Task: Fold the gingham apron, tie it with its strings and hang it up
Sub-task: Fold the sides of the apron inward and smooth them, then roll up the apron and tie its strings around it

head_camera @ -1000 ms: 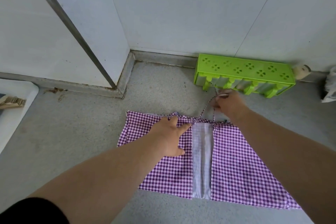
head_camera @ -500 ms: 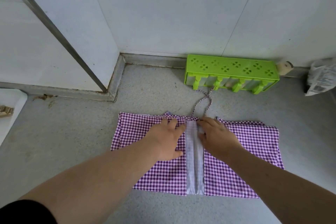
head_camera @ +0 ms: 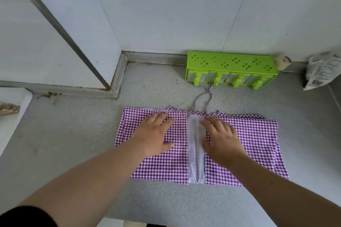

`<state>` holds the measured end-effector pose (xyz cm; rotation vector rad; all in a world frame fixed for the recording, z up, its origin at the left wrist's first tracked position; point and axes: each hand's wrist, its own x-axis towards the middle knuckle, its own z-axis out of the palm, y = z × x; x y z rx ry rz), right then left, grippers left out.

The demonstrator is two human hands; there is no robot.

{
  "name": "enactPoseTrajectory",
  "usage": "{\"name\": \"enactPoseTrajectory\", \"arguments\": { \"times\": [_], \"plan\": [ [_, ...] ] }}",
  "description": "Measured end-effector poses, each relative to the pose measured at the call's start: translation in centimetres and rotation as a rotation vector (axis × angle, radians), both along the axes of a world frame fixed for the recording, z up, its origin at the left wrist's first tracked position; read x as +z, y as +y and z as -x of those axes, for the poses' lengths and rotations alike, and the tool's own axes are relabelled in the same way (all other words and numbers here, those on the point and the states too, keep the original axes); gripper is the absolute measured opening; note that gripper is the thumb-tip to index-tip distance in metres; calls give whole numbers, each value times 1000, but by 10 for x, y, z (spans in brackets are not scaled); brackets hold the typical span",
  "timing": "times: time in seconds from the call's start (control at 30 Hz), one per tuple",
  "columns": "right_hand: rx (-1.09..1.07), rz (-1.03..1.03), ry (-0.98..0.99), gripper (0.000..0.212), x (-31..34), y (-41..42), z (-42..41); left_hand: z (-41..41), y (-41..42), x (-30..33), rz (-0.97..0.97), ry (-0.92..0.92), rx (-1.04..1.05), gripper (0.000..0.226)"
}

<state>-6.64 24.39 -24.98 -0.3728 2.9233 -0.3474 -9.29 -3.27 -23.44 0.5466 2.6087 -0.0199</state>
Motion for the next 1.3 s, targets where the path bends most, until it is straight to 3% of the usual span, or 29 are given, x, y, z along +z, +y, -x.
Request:
{"name": "enactPoseTrajectory", "arguments": {
  "times": [0.13, 0.23, 0.4, 0.57, 0.67, 0.87, 0.97, 1.1, 1.3],
  "plan": [
    [84, -167, -279, 89, -14, -3, -12, -17, -26, 6, 6, 57, 234, 90],
    [54, -196, -313, 93, -14, -14, -8, -29, -42, 6, -38, 52, 565, 93],
    [1, -199, -336, 95, -17, -25, -6, -51, -67, -1, -201, -76, 1166, 116],
    [-28, -141, -353, 93, -16, -39, -6, -66, -76, -9, -393, -197, 1472, 104],
    [-21, -126, -366, 90, -14, -47, -5, -68, -77, -6, -493, -287, 1447, 90],
    [15, 33, -405, 70, -3, -47, -4, -74, -79, 3, -503, -336, 1286, 89],
    [-67, 117, -330, 66, 6, -43, -11, -77, -82, 9, -525, -359, 1223, 83],
    [-239, -7, -246, 69, 18, -33, -33, -81, -90, 16, -535, -309, 1127, 76],
    [-403, -217, -274, 76, 29, -14, -65, -76, -113, 32, -566, -226, 962, 69]
  ]
}}
